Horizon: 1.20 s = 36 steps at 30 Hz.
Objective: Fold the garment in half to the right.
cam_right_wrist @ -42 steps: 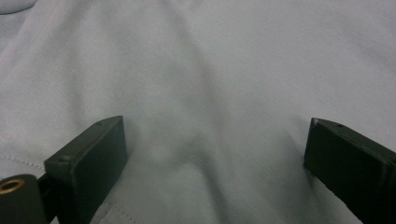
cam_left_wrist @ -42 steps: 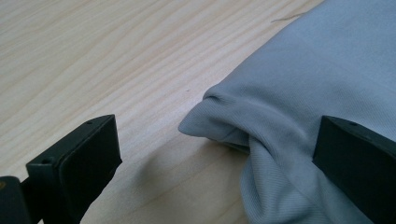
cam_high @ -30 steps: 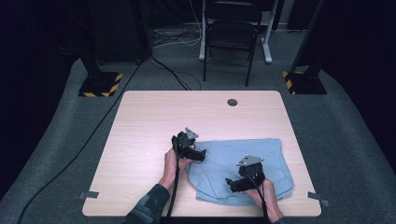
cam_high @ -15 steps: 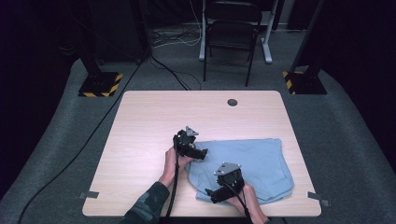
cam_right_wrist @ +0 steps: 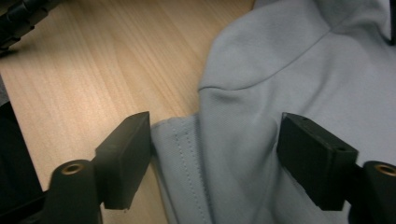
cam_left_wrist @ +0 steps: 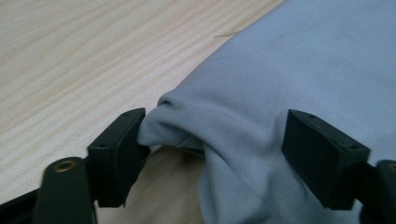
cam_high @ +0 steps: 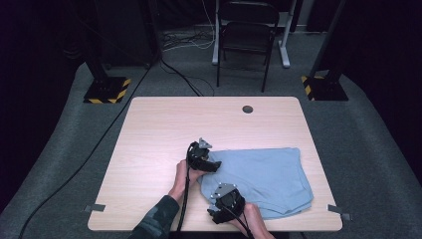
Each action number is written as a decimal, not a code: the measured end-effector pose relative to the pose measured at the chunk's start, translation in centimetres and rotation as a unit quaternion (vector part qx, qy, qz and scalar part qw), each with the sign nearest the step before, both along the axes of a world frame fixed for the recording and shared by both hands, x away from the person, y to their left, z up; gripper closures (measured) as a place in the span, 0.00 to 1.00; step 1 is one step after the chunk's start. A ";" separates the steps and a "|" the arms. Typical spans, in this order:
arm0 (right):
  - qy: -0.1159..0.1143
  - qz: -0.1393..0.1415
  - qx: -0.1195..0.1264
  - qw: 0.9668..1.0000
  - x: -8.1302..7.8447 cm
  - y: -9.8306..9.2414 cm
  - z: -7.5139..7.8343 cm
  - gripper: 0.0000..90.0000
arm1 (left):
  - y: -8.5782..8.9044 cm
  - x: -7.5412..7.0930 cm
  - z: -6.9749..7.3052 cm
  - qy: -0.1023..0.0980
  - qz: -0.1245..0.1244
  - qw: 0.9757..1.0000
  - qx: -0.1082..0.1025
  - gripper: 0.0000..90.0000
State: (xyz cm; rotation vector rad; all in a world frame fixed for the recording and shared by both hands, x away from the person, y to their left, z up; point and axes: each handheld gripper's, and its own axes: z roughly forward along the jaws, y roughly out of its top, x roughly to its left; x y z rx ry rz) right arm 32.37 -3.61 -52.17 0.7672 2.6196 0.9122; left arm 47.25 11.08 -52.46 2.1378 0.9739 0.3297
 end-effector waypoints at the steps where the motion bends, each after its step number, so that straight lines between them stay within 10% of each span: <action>1: -0.001 0.001 0.001 1.000 0.0 0.0 0.0 0.32 | 0.0 0.0 0.0 -0.002 0.000 1.000 -0.001 0.28; 15: -0.017 -0.018 0.005 1.000 -0.1 0.0 0.2 0.85 | -0.1 -0.1 0.1 -0.001 -0.013 1.000 -0.010 0.61; 28: -0.045 -0.034 0.004 0.998 -0.5 0.5 0.6 0.93 | -0.5 -0.6 1.0 -0.012 -0.006 1.000 0.012 0.83; 36: -0.085 -0.033 0.040 0.995 -0.9 0.8 3.2 0.93 | 0.3 -0.9 4.2 -0.027 0.012 0.999 0.029 0.83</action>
